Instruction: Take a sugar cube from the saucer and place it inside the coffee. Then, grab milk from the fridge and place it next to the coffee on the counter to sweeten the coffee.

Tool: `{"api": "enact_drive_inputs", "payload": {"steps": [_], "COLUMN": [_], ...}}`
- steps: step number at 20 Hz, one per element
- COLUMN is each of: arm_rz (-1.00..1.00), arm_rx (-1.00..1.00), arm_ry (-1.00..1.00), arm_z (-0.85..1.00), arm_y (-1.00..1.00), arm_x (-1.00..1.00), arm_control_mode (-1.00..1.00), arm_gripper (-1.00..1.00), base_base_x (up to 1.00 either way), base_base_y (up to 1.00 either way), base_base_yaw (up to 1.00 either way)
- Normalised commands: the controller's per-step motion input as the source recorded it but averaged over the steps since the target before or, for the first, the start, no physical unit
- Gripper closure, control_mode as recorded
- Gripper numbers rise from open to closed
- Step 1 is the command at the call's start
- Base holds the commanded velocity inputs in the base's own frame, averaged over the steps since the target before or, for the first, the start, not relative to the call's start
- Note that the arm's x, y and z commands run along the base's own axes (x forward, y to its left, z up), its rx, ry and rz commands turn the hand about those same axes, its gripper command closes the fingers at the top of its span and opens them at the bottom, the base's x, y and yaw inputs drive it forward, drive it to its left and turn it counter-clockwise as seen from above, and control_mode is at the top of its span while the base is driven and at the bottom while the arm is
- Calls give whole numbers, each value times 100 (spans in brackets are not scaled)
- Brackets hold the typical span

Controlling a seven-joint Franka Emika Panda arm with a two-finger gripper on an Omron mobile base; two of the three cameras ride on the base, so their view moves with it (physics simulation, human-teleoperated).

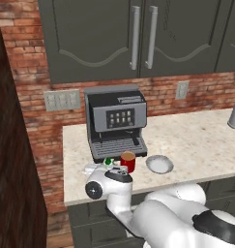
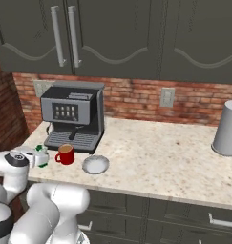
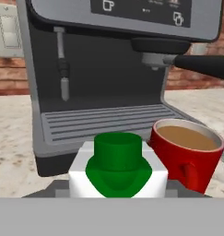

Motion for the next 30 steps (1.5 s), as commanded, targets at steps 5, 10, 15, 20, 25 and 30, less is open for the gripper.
{"api": "enact_drive_inputs", "payload": {"steps": [5, 10, 15, 20, 25, 30], "arm_rz": [0, 0, 2, 4, 6, 4], "arm_rx": [-3, 0, 0, 0, 0, 0], "arm_ry": [0, -1, -5, -7, -10, -12], "arm_z": [-12, -23, -33, -41, -47, -19], "arm_y": [23, 0, 0, 0, 0, 0], "arm_x": [19, 18, 20, 19, 5, -6], "arm_control_mode": [-100, -100, -100, -100, -100, -100], "arm_gripper": [100, 100, 100, 100, -100, -100], "base_base_x": [0, 0, 0, 0, 0, 0], "base_base_y": [0, 0, 0, 0, 0, 0], "base_base_yaw": [0, 0, 0, 0, 0, 0]}}
